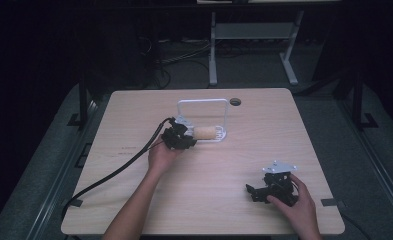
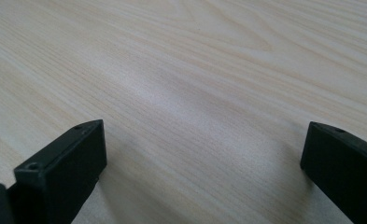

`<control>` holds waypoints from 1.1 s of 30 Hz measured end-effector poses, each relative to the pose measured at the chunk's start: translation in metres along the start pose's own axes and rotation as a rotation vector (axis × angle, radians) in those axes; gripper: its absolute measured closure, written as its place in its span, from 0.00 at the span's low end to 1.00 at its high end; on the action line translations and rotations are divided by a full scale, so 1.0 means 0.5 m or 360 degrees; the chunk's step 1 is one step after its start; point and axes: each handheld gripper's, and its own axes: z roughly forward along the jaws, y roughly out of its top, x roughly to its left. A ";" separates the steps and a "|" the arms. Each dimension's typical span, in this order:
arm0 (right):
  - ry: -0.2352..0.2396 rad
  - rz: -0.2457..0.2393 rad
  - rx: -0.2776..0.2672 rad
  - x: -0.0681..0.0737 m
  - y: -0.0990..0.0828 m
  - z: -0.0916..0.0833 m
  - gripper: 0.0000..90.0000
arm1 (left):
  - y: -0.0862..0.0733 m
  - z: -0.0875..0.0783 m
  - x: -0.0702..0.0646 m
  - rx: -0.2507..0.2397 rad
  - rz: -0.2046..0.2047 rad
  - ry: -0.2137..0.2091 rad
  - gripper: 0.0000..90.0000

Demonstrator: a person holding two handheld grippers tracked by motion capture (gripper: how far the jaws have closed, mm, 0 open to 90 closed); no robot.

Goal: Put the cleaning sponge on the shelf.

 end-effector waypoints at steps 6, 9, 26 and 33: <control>0.0000 0.0000 -0.0001 0.000 0.000 0.000 0.00 | -0.009 -0.021 0.008 -0.0014 -0.0017 -0.0028 0.54; 0.0000 0.0000 -0.0001 0.000 0.000 0.000 0.00 | -0.012 -0.027 0.010 0.0003 0.0001 -0.0024 0.49; 0.0000 -0.0001 0.0001 0.000 0.000 0.000 0.00 | -0.050 -0.088 0.026 -0.0040 0.0043 0.0029 0.24; 0.0000 -0.0001 0.0001 0.000 0.000 0.000 0.00 | -0.074 -0.115 0.044 -0.0054 0.0044 0.0063 0.24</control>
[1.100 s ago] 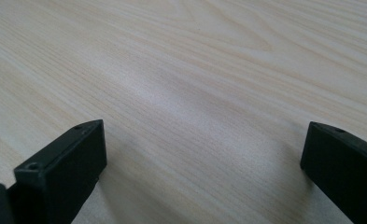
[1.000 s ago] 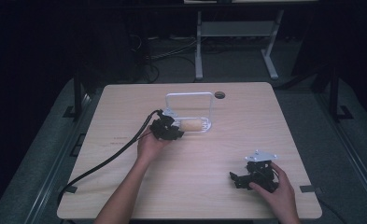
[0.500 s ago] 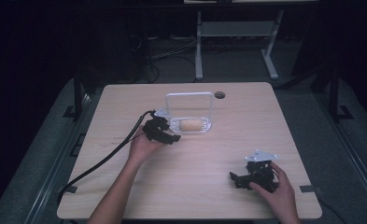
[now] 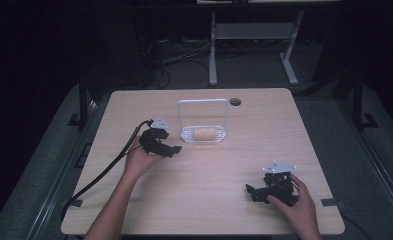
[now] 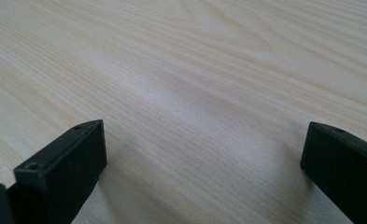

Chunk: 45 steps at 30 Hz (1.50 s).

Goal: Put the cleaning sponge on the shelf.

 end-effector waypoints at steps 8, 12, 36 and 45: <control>0.0000 0.0001 0.0000 0.000 0.000 0.000 0.00 | -0.041 -0.037 0.016 -0.0029 -0.0029 0.0024 0.20; 0.0000 0.0001 0.0000 0.000 0.000 0.000 0.00 | -0.055 -0.048 0.017 -0.0034 -0.0033 0.0043 0.17; 0.0000 0.0000 -0.0001 0.000 0.000 0.000 0.00 | -0.155 -0.127 -0.016 -0.0078 -0.0003 0.0182 0.15; 0.0000 0.0000 0.0000 0.000 0.000 0.000 0.00 | -0.182 -0.132 -0.035 -0.0083 0.0009 0.0176 0.15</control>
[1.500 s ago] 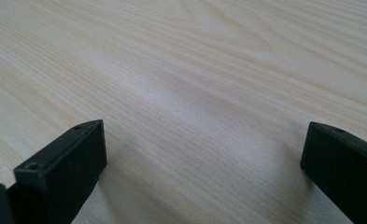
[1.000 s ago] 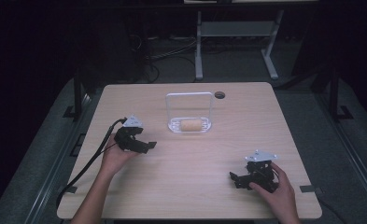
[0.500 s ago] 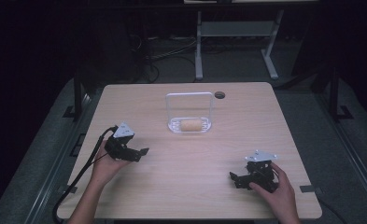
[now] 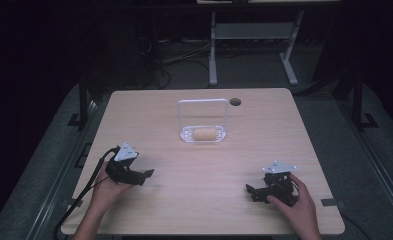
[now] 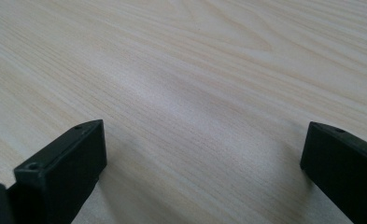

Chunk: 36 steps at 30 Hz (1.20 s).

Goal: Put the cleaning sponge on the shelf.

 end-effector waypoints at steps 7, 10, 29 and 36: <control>0.0000 0.0003 0.0001 0.000 0.000 0.000 0.00 | -0.035 -0.015 -0.014 -0.0024 -0.0003 0.0028 0.15; 0.0001 0.0007 -0.0001 0.001 0.000 0.000 0.00 | -0.044 -0.016 -0.019 -0.0021 -0.0003 0.0023 0.15; 0.0001 0.0002 0.0003 0.000 0.000 0.000 0.00 | -0.119 -0.024 -0.030 0.0009 -0.0082 0.0015 0.14; 0.0001 0.0003 0.0002 0.000 0.000 0.000 0.00 | -0.128 -0.023 -0.032 0.0020 -0.0114 0.0012 0.14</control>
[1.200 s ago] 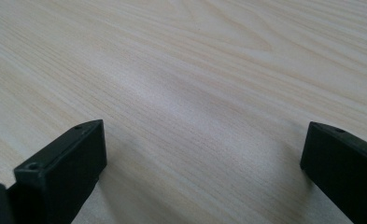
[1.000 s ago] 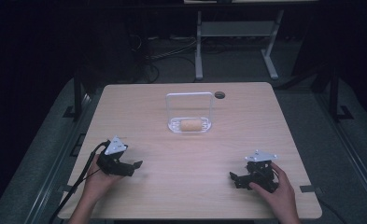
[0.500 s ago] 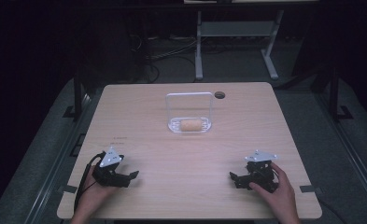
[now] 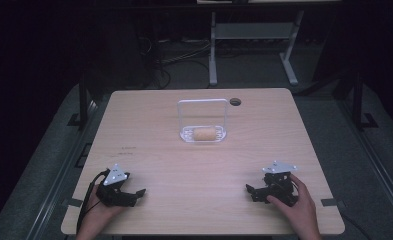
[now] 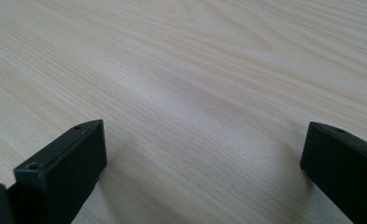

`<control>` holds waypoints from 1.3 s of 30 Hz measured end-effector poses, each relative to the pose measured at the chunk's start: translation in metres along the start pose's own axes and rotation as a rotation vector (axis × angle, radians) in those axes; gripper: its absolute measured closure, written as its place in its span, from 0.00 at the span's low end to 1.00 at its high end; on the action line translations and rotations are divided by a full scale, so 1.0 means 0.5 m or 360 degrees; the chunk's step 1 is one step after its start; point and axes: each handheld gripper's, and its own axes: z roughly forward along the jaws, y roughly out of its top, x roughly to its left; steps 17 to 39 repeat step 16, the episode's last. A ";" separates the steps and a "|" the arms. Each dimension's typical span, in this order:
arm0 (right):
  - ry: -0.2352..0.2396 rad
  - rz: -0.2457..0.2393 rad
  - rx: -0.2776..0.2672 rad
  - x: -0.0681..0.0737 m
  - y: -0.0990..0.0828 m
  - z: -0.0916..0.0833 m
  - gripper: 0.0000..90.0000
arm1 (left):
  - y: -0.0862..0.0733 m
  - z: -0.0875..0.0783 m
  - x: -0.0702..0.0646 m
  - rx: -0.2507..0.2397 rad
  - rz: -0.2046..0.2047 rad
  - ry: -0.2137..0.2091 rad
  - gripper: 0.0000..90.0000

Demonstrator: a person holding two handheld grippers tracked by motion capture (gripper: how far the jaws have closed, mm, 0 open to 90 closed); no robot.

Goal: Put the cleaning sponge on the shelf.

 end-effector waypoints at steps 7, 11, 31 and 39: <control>-0.0001 -0.0001 0.0000 0.000 0.000 0.000 0.00 | -0.001 0.000 0.003 0.0007 -0.0032 0.0000 0.14; 0.0000 -0.0001 0.0000 0.000 0.000 0.000 0.00 | -0.001 0.000 0.003 0.0007 -0.0033 0.0000 0.14; -0.0001 0.0001 -0.0001 0.000 0.000 0.000 0.00 | -0.001 0.000 0.003 0.0007 -0.0032 0.0001 0.14; -0.0001 0.0001 -0.0001 0.000 0.000 0.000 0.00 | -0.001 0.000 0.003 0.0007 -0.0032 0.0001 0.14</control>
